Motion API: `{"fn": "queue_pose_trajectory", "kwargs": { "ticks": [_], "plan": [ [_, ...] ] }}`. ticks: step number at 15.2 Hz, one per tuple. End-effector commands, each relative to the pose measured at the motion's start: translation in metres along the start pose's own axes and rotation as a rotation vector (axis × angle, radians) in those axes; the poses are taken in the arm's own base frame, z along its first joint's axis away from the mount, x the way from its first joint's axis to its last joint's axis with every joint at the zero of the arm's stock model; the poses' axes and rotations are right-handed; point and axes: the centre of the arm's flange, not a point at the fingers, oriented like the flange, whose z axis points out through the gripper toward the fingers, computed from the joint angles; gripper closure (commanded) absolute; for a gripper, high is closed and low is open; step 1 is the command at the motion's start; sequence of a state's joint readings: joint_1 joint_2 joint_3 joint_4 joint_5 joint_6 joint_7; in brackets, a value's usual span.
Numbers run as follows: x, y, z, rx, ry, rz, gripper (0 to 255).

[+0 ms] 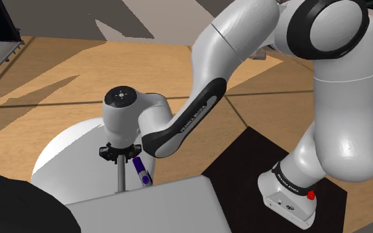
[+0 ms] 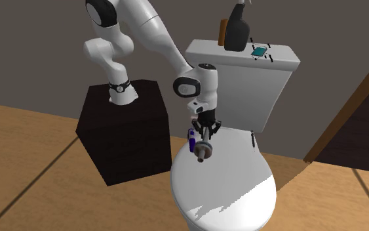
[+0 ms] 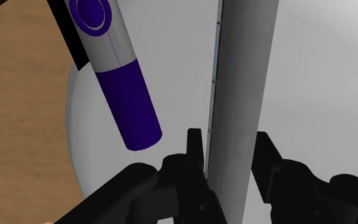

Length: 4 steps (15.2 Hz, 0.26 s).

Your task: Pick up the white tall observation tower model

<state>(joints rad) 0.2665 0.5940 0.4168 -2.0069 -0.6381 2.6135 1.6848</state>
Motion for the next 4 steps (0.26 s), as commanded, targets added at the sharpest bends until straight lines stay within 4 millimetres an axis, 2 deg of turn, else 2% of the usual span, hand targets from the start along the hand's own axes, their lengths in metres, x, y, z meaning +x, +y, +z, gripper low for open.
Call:
{"fn": "queue_pose_trajectory", "kwargs": {
  "ticks": [1, 4],
  "plan": [
    [0.0021, -0.0014, -0.0107, 0.000, 0.000, 0.000, 255],
    [0.0029, -0.0020, -0.0167, 0.000, 0.000, 0.000, 255]
  ]
}}
